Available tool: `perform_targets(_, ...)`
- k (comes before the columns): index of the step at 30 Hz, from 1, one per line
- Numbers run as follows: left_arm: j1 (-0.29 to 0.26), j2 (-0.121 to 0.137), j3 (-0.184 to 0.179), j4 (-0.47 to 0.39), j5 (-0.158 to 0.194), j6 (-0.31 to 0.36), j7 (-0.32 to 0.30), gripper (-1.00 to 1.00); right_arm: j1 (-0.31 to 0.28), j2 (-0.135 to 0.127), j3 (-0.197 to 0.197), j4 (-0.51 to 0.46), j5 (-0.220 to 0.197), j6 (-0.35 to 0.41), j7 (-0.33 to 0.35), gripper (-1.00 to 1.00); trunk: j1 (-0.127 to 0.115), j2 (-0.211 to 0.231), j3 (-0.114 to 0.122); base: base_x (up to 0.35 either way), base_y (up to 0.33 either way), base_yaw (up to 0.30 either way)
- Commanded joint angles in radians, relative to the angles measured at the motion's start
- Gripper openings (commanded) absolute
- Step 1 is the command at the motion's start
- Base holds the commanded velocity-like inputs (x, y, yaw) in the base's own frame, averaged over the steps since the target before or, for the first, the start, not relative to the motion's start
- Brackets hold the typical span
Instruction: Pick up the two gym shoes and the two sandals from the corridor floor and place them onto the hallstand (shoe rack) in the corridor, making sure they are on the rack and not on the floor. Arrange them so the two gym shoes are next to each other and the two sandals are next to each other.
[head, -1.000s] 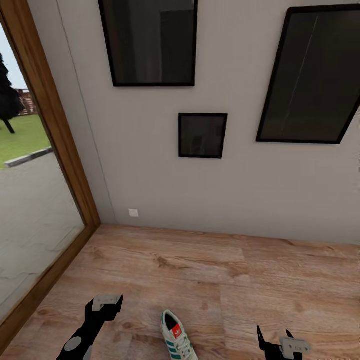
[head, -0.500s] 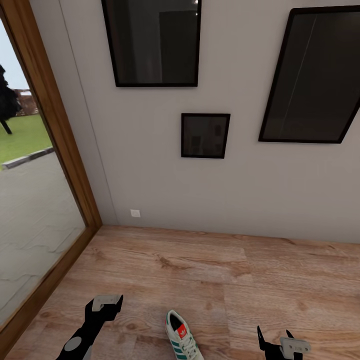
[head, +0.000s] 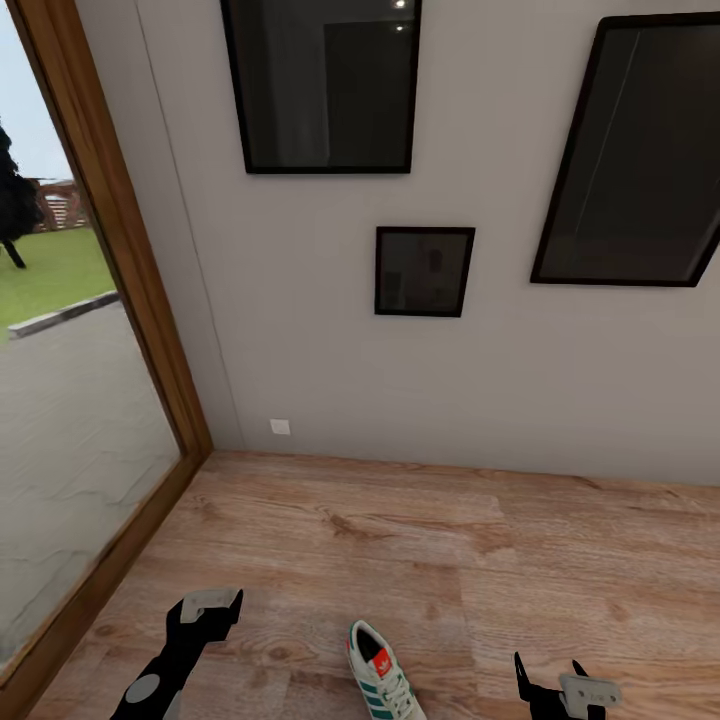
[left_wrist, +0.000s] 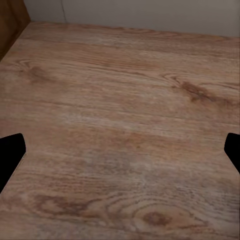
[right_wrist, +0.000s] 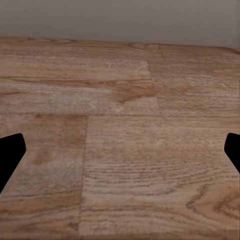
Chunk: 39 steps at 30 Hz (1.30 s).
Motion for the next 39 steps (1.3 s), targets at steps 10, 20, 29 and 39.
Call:
perform_targets(10, -0.001, -0.001, 0.008, 0.001, -0.005, -0.003, -0.009, 1.00, -0.001, 0.000, 0.007, 0.001, -0.010, -0.003, 0.003, 1.00, 0.000, 0.000, -0.001, 0.000, 0.061, 0.000)
perform_targets(20, -0.001, -0.001, 0.008, 0.000, -0.005, -0.003, -0.009, 1.00, -0.001, 0.000, 0.007, 0.001, -0.009, -0.003, 0.003, 1.00, 0.000, 0.000, -0.001, 0.000, 0.202, 0.000)
perform_targets(29, -0.001, -0.001, 0.008, -0.001, -0.005, -0.003, -0.009, 1.00, -0.001, 0.000, 0.007, 0.000, -0.009, -0.003, 0.003, 1.00, 0.000, 0.000, -0.001, 0.000, 0.065, 0.000)
perform_targets(39, -0.001, -0.001, 0.008, -0.001, -0.005, -0.003, -0.009, 1.00, -0.001, 0.000, 0.007, 0.000, -0.009, -0.003, 0.003, 1.00, 0.000, 0.000, -0.001, 0.000, 0.031, 0.000)
